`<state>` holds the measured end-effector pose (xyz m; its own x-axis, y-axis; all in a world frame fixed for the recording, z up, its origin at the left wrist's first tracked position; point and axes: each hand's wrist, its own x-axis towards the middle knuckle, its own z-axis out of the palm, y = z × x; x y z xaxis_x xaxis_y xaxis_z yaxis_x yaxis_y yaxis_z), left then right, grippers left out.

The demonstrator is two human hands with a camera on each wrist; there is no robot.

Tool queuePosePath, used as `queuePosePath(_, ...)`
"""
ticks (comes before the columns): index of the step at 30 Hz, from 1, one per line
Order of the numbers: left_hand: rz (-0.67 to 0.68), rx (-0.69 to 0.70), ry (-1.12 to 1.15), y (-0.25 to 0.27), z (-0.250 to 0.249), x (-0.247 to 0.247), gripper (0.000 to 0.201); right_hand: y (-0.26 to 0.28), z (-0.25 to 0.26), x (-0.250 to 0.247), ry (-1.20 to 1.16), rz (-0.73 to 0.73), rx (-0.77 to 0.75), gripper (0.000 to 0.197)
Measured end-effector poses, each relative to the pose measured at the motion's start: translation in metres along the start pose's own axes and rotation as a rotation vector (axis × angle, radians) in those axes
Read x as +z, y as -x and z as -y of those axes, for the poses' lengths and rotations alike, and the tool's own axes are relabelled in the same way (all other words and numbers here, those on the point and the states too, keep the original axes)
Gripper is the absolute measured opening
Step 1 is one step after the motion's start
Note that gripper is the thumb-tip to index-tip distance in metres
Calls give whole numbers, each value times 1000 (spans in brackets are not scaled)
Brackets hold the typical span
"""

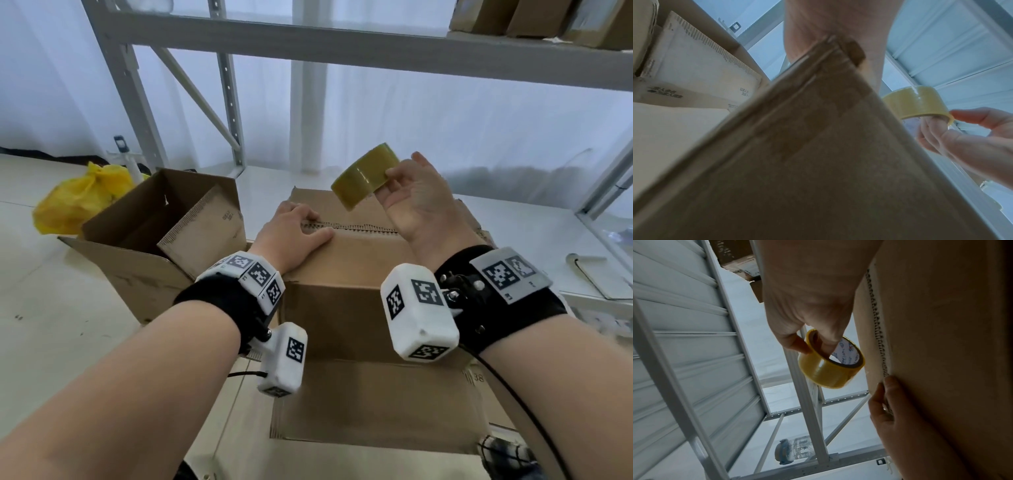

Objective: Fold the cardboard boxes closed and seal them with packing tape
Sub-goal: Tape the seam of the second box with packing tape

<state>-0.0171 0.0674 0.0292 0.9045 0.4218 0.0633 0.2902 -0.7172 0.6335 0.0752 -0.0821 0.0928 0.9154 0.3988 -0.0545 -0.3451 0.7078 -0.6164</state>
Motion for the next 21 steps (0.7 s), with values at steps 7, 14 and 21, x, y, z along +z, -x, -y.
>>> queuePosePath(7, -15, 22, 20, 3, 4, -3, 33, 9, -9, -1, -68, -28, 91, 28)
queuePosePath(14, 101, 58, -16, 10, 6, -15, 49, 11, -12, -19, 70, -199, 151, 53)
queuePosePath(21, 208, 58, -318, 10, 5, -14, 90, 12, -3, -19, 840, -137, 78, 35)
